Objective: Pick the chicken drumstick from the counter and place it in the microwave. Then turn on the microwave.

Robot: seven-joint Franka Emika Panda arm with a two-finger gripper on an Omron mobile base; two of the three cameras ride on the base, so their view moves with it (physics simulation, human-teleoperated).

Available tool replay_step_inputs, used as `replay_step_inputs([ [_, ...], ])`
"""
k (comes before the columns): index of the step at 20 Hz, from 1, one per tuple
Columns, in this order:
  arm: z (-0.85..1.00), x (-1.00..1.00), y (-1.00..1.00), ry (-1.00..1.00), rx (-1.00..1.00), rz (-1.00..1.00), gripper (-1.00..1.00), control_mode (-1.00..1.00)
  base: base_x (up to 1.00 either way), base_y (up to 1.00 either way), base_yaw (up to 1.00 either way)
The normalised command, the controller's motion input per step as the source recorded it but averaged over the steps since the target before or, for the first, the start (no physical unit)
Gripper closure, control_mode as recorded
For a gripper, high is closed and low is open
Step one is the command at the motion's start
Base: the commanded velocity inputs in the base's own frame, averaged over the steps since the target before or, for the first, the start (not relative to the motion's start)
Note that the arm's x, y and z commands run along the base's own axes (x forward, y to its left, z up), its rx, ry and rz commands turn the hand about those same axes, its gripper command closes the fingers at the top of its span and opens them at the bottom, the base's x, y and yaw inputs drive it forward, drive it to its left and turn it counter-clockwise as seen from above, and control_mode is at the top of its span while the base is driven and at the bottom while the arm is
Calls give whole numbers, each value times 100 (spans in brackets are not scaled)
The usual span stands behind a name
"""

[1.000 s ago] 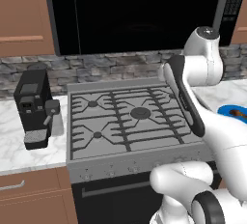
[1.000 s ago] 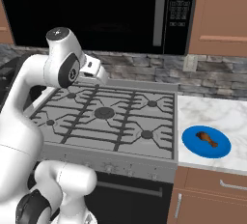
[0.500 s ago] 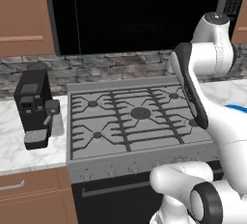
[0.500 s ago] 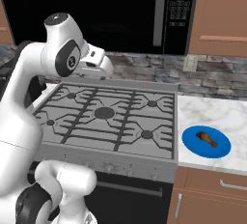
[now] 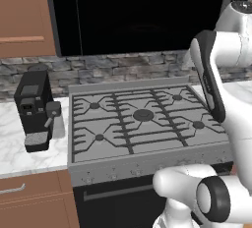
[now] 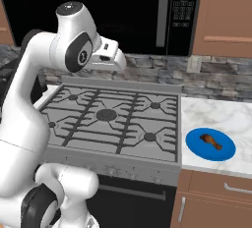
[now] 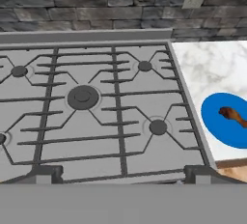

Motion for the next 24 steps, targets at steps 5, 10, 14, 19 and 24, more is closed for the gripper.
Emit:
replay_step_inputs([
  [5,23,-7,-29,-15,0,4,-100,-100,0,0,0],
  [10,26,-3,-27,-18,0,1,-100,-100,0,0,0],
  [14,28,0,-25,-21,0,0,-100,-100,0,0,0],
  [19,28,0,-28,-12,1,0,-100,-100,0,0,0],
  [24,23,4,-20,1,3,0,-100,-100,0,0,0],
])
